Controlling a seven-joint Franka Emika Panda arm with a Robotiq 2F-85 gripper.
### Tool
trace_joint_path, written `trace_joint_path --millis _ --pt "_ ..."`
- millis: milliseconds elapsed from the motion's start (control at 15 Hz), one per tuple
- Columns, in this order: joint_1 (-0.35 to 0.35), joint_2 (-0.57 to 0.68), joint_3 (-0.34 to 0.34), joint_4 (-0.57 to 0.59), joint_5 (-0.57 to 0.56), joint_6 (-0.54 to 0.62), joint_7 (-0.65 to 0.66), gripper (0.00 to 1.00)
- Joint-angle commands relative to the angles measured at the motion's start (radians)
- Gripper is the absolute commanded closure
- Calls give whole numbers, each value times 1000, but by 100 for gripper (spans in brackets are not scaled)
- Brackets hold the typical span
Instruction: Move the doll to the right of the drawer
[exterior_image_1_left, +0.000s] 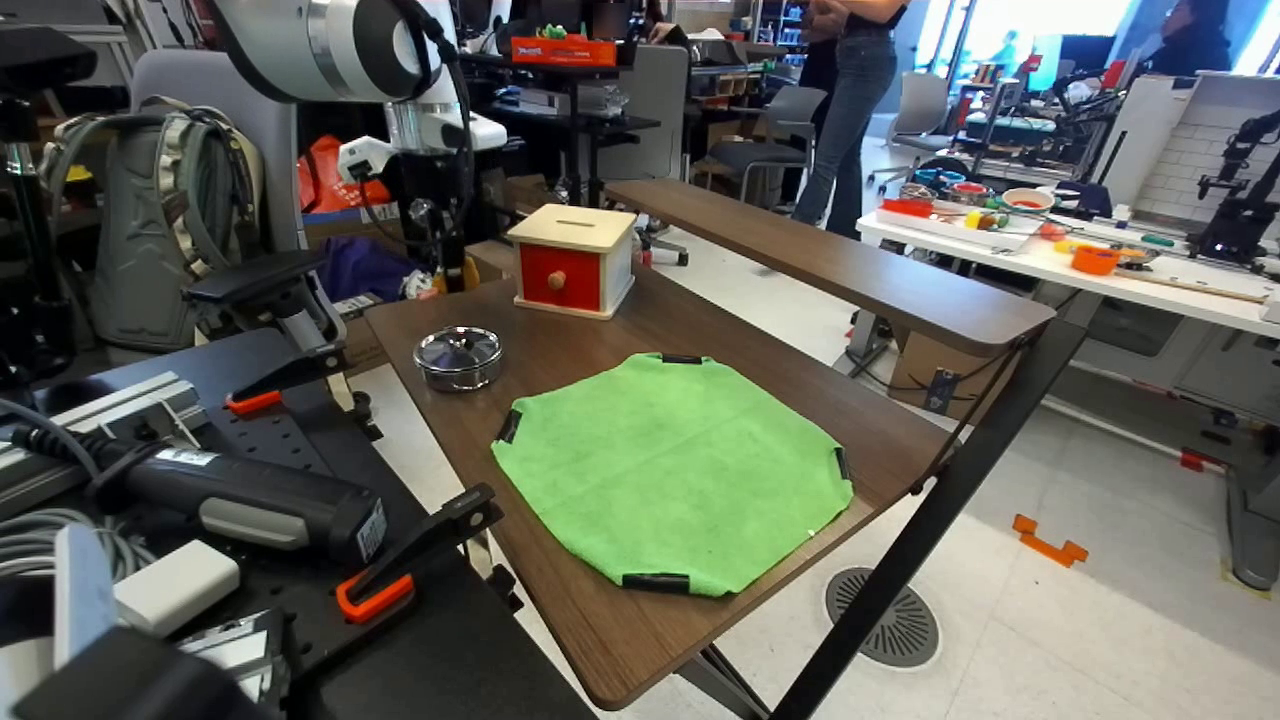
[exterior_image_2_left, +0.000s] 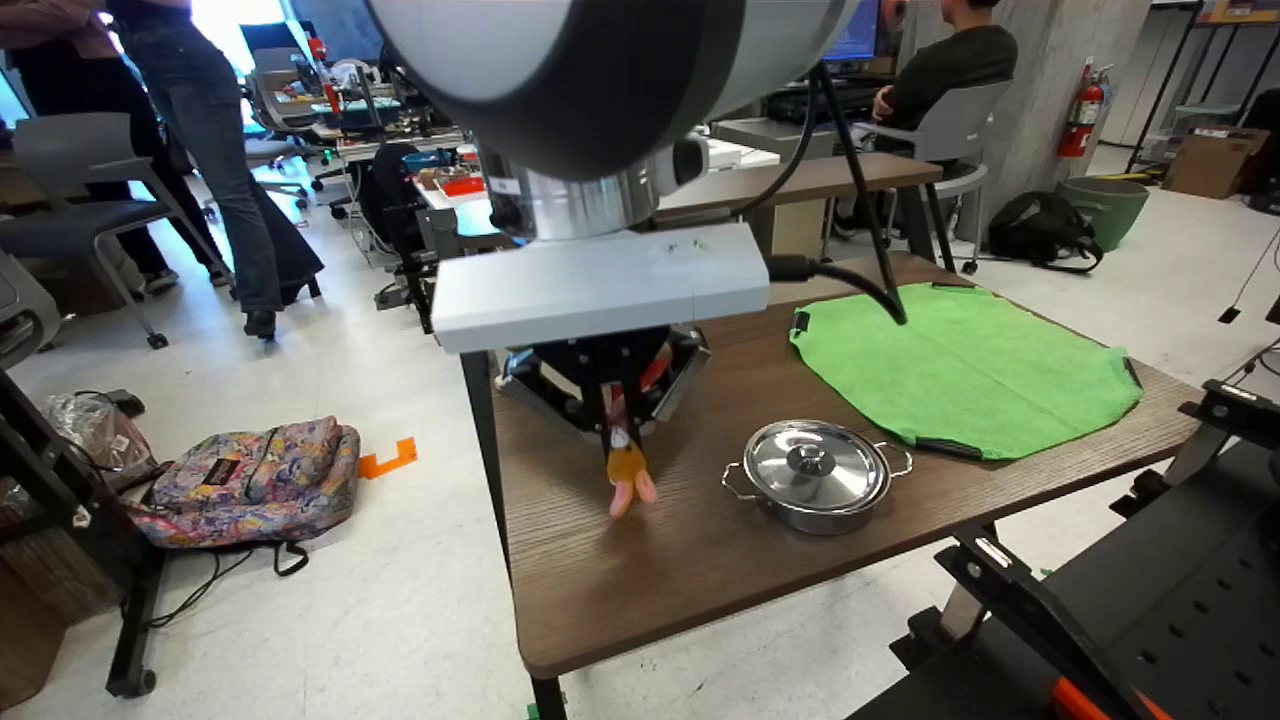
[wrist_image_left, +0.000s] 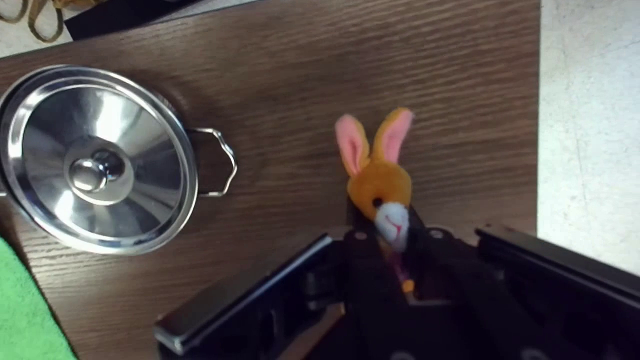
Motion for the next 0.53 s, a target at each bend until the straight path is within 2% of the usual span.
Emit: trace_joint_path --millis 0,267,467 --pt "-16 -124 -4 -64 41 -21 -11 96" --pt "-48 -248 -28 -138 40 -18 4 96" --pt "-80 -311 -75 -181 13 10 45 96"
